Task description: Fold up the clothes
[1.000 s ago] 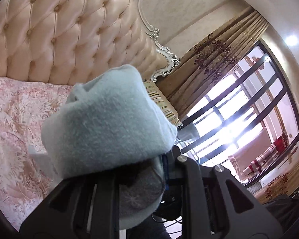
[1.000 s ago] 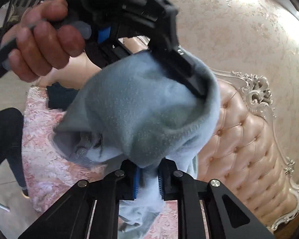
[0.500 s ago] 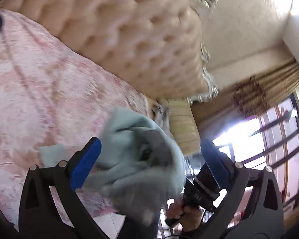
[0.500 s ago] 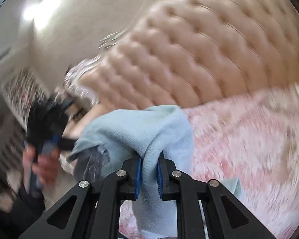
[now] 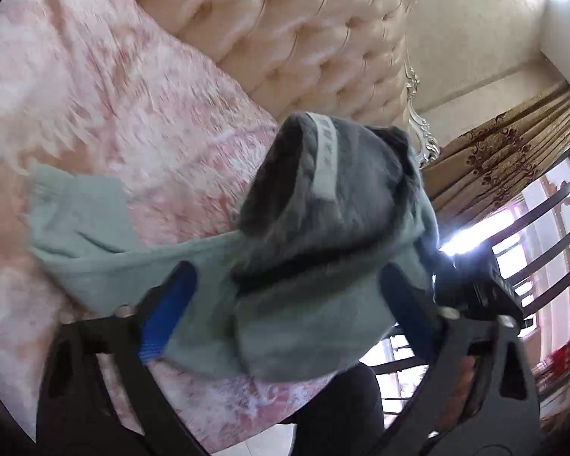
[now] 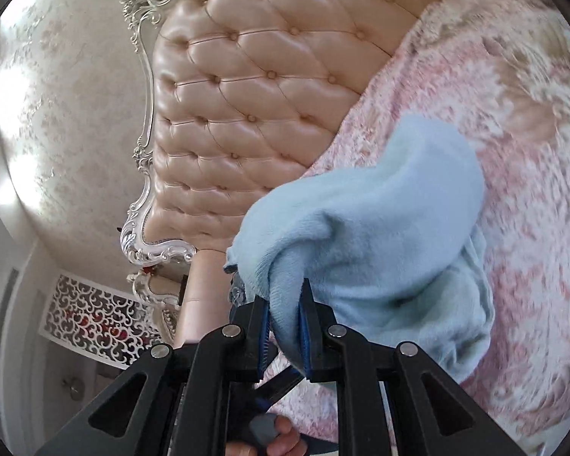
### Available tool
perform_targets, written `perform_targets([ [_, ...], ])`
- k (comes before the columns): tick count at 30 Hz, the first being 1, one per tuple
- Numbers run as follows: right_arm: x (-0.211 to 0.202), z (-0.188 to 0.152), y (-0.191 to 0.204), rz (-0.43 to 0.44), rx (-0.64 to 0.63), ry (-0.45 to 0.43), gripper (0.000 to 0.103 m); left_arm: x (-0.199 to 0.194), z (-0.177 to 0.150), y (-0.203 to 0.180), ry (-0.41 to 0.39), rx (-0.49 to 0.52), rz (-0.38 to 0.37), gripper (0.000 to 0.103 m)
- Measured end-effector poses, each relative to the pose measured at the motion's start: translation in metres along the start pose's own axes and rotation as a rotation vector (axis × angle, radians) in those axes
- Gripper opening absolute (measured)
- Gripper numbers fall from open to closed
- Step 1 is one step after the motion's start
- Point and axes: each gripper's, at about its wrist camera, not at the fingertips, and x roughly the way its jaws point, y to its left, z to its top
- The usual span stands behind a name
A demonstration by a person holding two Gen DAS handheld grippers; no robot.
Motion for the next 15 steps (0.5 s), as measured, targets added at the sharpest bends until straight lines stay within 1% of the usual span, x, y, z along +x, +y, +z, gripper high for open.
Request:
perform_targets([
  [1, 0.002, -0.003, -0.003, -0.004, 0.009, 0.013, 0.017, 0.005, -0.003, -0.001, 0.014, 0.013, 0.006, 0.014],
  [2, 0.003, -0.006, -0.005, -0.032, 0.008, 0.036, 0.018, 0.009, -0.006, -0.002, 0.028, 0.026, 0.011, 0.012],
  [4, 0.002, -0.013, -0.014, -0.099, -0.011, 0.074, 0.025, 0.019, -0.011, -0.003, 0.057, 0.051, 0.022, 0.012],
  [6, -0.008, -0.017, -0.009, -0.207, -0.106, 0.125, 0.045, 0.028, -0.017, -0.005, 0.085, 0.077, 0.034, 0.012],
  [7, -0.014, -0.02, -0.002, -0.279, -0.192, 0.152, 0.053, 0.033, -0.02, -0.005, 0.1, 0.09, 0.039, 0.012],
  [8, -0.021, -0.025, 0.009, -0.375, -0.306, 0.167, 0.067, 0.031, -0.022, -0.01, 0.111, 0.127, 0.055, 0.012],
  [10, -0.032, -0.035, 0.035, -0.561, -0.588, 0.176, 0.079, 0.018, -0.027, -0.022, 0.13, 0.223, 0.097, 0.012],
  [11, -0.033, -0.041, 0.046, -0.625, -0.727, 0.19, 0.082, 0.015, -0.031, -0.025, 0.143, 0.255, 0.103, 0.012],
  [12, -0.031, -0.047, 0.058, -0.674, -0.887, 0.21, 0.082, 0.013, -0.036, -0.028, 0.16, 0.287, 0.103, 0.012],
  [14, -0.023, -0.057, 0.083, -0.694, -1.224, 0.238, 0.082, 0.014, -0.045, -0.034, 0.191, 0.327, 0.093, 0.012],
  [15, -0.017, -0.058, 0.091, -0.669, -1.338, 0.269, 0.082, 0.016, -0.051, -0.038, 0.21, 0.348, 0.088, 0.012],
])
